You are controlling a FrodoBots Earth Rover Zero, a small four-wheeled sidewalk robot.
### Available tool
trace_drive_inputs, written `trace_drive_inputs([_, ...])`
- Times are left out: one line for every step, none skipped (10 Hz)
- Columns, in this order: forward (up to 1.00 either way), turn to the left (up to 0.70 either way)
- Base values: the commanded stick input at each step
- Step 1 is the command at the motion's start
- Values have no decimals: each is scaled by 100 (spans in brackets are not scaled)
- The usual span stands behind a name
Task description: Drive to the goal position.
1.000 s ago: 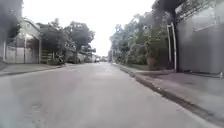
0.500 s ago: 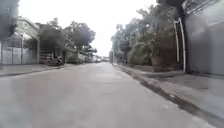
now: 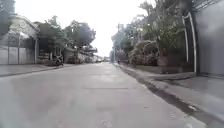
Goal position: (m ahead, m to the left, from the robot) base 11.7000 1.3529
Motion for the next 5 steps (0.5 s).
trace_drive_inputs([100, -2])
trace_drive_inputs([100, 0])
trace_drive_inputs([100, -2])
trace_drive_inputs([100, 0])
trace_drive_inputs([100, -2])
